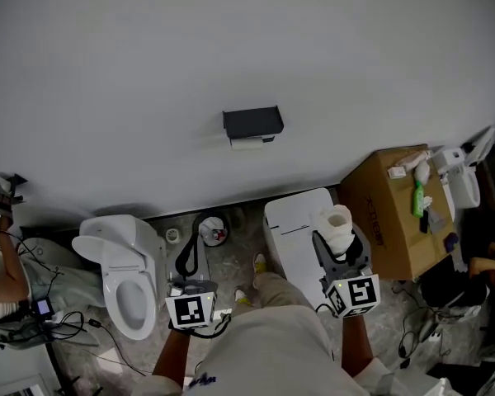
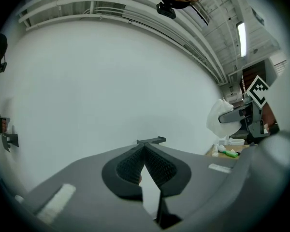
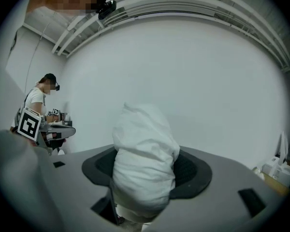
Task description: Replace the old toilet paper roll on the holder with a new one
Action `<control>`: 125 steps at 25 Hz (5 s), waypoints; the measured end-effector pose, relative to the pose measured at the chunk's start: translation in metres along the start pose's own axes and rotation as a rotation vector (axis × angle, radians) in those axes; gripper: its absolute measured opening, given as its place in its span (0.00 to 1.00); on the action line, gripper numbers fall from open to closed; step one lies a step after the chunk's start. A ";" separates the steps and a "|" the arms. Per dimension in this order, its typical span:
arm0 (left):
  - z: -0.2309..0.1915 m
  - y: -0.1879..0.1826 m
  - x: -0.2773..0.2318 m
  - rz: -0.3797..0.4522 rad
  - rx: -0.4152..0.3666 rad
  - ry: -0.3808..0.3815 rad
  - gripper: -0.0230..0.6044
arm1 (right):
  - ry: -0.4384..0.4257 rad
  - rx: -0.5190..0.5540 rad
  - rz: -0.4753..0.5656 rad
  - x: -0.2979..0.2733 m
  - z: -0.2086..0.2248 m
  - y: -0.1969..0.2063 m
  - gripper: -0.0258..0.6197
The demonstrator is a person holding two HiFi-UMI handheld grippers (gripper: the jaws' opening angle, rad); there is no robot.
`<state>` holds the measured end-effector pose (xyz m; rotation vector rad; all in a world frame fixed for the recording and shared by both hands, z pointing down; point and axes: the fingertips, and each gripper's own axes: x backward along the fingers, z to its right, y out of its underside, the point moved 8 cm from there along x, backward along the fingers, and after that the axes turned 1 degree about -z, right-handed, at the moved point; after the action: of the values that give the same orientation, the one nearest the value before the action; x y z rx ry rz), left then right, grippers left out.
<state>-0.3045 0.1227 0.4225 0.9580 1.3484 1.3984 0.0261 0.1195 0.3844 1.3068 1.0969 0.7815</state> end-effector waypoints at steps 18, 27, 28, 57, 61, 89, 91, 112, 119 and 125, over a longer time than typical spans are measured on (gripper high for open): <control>0.044 0.030 -0.166 -0.169 -0.467 0.114 0.32 | -0.149 0.344 0.021 -0.128 0.053 0.005 0.50; 0.060 0.065 -0.238 -0.262 -0.751 0.159 0.37 | -0.146 0.488 -0.040 -0.172 0.083 0.028 0.50; 0.061 0.068 -0.244 -0.273 -0.799 0.163 0.38 | -0.146 0.502 -0.048 -0.175 0.086 0.031 0.50; 0.097 0.112 -0.348 -0.372 -1.357 0.044 0.43 | -0.112 0.867 -0.149 -0.240 0.125 0.090 0.50; 0.097 0.105 -0.349 -0.358 -1.368 0.023 0.33 | -0.099 0.856 -0.147 -0.234 0.128 0.087 0.50; 0.106 0.109 -0.356 -0.328 -1.404 0.011 0.32 | -0.080 0.835 -0.147 -0.234 0.123 0.079 0.50; 0.112 0.107 -0.361 -0.324 -1.403 0.006 0.32 | -0.080 0.833 -0.153 -0.234 0.130 0.079 0.50; 0.117 0.105 -0.375 -0.333 -1.438 0.008 0.32 | -0.072 0.830 -0.148 -0.228 0.130 0.073 0.50; 0.131 0.106 -0.377 -0.351 -1.431 0.044 0.32 | -0.056 0.842 -0.155 -0.218 0.141 0.076 0.50; 0.141 0.105 -0.382 -0.327 -1.437 0.049 0.32 | -0.048 0.844 -0.169 -0.213 0.145 0.079 0.50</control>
<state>-0.0823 -0.2038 0.5663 -0.2529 0.2299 1.6219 0.1013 -0.1172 0.4891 1.8716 1.5522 0.1324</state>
